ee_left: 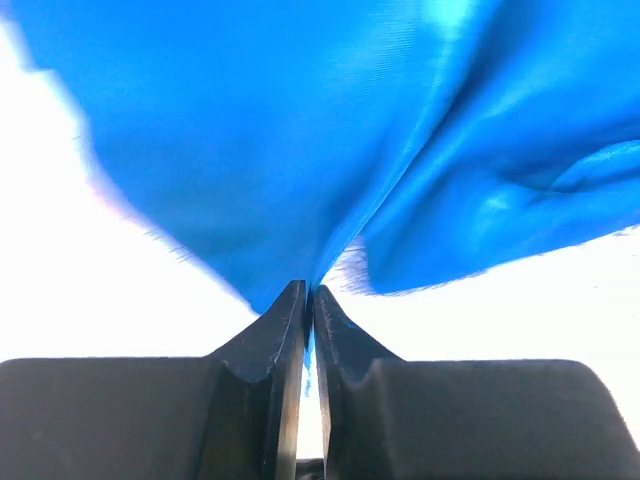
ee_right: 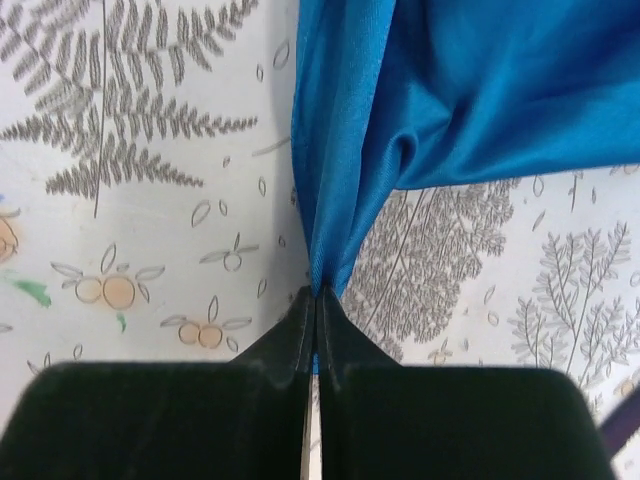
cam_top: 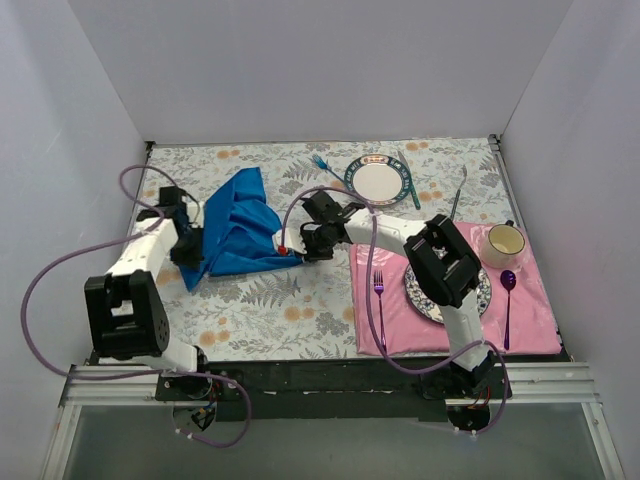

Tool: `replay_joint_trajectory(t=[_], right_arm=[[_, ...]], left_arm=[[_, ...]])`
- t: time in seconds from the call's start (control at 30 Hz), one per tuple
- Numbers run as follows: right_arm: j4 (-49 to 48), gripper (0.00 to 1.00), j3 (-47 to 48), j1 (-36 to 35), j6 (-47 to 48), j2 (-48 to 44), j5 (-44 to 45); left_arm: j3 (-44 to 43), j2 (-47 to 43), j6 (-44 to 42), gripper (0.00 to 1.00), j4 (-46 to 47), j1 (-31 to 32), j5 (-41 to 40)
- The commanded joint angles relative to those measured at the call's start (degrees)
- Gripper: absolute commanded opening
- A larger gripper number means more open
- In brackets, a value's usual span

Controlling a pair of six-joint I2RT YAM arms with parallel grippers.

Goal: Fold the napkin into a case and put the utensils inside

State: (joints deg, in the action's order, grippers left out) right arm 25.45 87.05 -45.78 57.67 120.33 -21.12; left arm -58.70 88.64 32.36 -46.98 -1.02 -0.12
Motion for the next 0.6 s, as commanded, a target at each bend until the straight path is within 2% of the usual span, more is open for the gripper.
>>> replay_joint_trajectory(t=[0.0,0.17,0.23,0.33,0.47,0.57], right_arm=[[2.93,0.01,-4.16,1.04,1.22,-5.01,2.75],[5.92,0.01,-6.18,1.39,0.52,-10.80,0.66],[6.54,0.01,-8.89,1.22,1.12,-13.09,-0.23],[6.19,0.01,-11.98,0.87,2.97,-16.97,1.17],[7.16,0.01,-14.70,2.88,4.73,-19.87,4.60],[6.89,0.01,-15.32,3.94,5.78,-20.66,6.17]], left_arm=[[-1.69,-9.96,-9.22,0.07,-6.80,-10.39,-0.58],[2.18,-15.77,-20.99,0.05,-15.75,-15.41,0.03],[4.54,-19.27,-24.08,0.05,-20.92,-15.42,3.01],[6.13,-20.96,-26.55,0.00,-24.99,-16.99,0.83],[2.82,-18.95,-29.89,0.00,-23.95,-27.77,-3.74],[1.39,-14.75,-30.86,0.00,-23.42,-33.16,-7.33]])
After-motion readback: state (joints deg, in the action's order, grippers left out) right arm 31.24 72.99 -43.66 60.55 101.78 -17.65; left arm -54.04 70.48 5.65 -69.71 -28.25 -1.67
